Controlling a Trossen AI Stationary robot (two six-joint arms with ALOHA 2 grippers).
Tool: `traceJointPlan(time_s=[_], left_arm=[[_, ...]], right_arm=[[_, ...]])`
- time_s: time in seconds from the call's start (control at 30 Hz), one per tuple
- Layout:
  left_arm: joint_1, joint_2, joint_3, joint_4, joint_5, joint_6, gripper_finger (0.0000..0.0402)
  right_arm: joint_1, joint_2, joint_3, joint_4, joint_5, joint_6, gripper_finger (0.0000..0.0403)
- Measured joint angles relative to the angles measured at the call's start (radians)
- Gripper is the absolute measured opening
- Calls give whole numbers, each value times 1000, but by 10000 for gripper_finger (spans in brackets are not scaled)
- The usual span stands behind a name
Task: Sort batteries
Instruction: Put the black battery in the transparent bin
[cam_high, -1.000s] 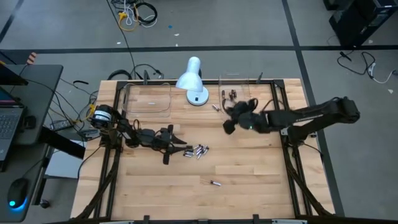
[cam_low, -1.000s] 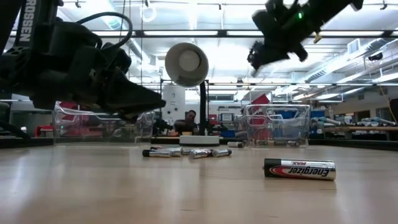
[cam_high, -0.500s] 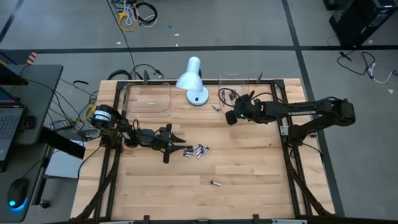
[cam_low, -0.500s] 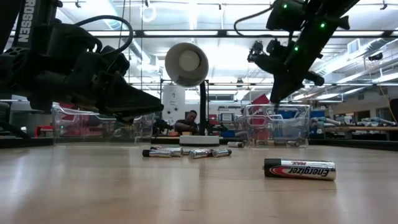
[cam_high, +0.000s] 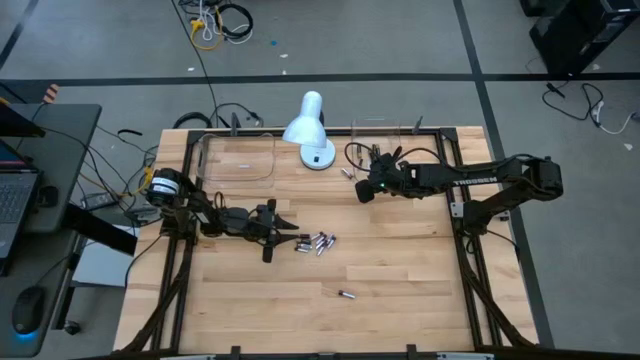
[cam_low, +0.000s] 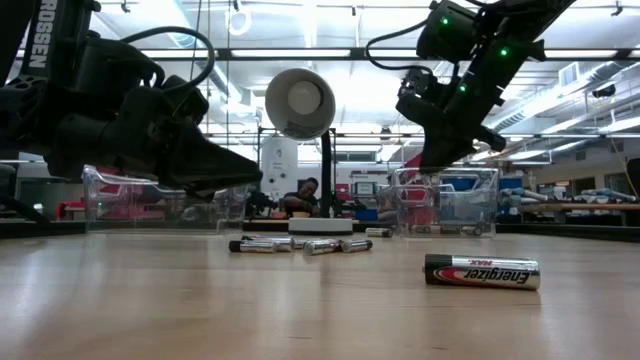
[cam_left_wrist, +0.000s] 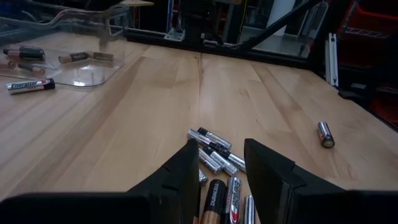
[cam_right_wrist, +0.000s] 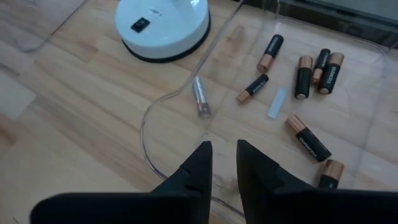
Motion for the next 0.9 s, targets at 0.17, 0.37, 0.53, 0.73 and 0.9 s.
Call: traceJointPlan(time_s=[0.17,0.37,0.53,0.73,0.9], left_arm=[[0,0,0,-35,6,-2,126],[0,0,0,-70,107,-6,126],[0,0,0,-98,210,-3,126],[0,0,0,-166,94,40,126],[0,0,0,-179,22,148,126]], right_arm=[[0,-4,0,3,0,-1,72],[13,-6,0,29,0,-44,76],[47,-19,0,117,0,-111,75],[94,-19,0,224,0,-155,74],[129,-18,0,244,0,-158,74]])
